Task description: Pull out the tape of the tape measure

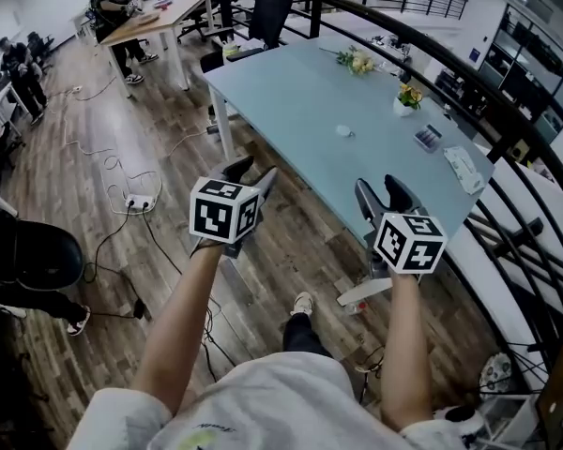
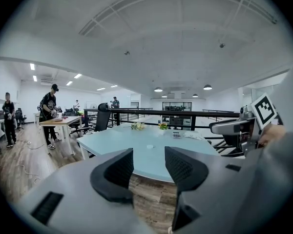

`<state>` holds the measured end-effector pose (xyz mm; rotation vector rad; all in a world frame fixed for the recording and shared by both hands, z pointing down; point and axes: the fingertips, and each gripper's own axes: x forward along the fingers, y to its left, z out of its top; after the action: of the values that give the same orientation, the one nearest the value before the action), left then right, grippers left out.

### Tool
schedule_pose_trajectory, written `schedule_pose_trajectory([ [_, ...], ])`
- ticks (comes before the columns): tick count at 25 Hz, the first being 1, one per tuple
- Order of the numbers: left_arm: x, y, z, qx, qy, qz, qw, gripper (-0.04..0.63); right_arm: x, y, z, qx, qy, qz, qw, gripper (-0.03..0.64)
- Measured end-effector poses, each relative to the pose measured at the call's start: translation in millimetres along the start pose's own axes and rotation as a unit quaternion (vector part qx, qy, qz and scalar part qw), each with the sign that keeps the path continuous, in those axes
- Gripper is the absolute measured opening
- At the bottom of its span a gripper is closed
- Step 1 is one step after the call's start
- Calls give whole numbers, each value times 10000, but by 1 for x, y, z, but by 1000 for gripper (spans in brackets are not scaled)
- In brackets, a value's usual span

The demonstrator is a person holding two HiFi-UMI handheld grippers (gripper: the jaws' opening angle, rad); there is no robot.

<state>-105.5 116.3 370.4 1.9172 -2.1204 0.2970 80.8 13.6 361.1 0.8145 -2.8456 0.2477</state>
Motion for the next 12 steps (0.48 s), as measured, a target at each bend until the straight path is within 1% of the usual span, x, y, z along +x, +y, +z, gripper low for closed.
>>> schedule_pose_trajectory([
  [6,52,9,10,40,78,-75,9999,206,38,-34,4,29,57,-68,10000,249],
  [12,118,21,34,75,156,-139,9998,207,87,-79,16,83,163,-125,9998,249],
])
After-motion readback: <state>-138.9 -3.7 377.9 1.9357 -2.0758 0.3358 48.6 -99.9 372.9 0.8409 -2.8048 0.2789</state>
